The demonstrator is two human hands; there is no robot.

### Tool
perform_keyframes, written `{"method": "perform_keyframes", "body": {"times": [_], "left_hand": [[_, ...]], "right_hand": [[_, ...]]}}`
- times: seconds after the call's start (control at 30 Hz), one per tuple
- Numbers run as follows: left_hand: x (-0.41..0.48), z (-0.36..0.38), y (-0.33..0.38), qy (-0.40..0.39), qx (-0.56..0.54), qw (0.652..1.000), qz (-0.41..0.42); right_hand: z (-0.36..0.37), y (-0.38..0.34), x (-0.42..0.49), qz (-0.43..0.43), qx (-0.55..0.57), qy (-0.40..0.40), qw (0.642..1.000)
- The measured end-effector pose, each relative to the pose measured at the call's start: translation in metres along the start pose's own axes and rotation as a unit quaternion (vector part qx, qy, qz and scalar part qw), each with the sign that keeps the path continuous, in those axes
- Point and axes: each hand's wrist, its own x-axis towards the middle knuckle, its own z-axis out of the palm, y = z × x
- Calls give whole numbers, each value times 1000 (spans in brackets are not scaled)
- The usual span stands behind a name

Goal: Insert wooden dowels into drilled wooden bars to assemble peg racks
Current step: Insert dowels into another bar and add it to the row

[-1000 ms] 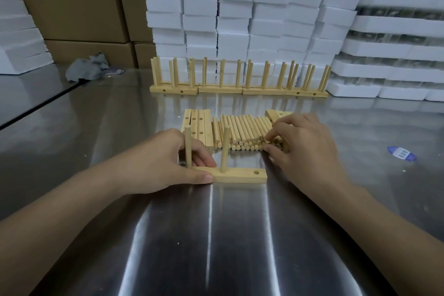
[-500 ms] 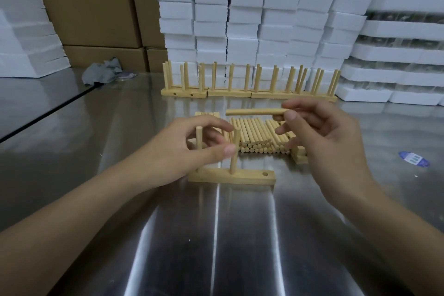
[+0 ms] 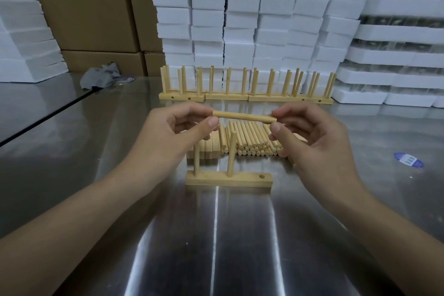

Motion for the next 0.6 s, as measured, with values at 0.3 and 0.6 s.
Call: {"method": "perform_keyframes", "body": {"times": [0.3, 0.6], "left_hand": [[1, -1, -6, 21, -11, 1000, 17], [-2, 1, -4, 19, 5, 999, 25]], "right_hand": [[0, 1, 0, -7, -20, 2, 1000], [0, 4, 0, -12, -50, 4, 999]]}}
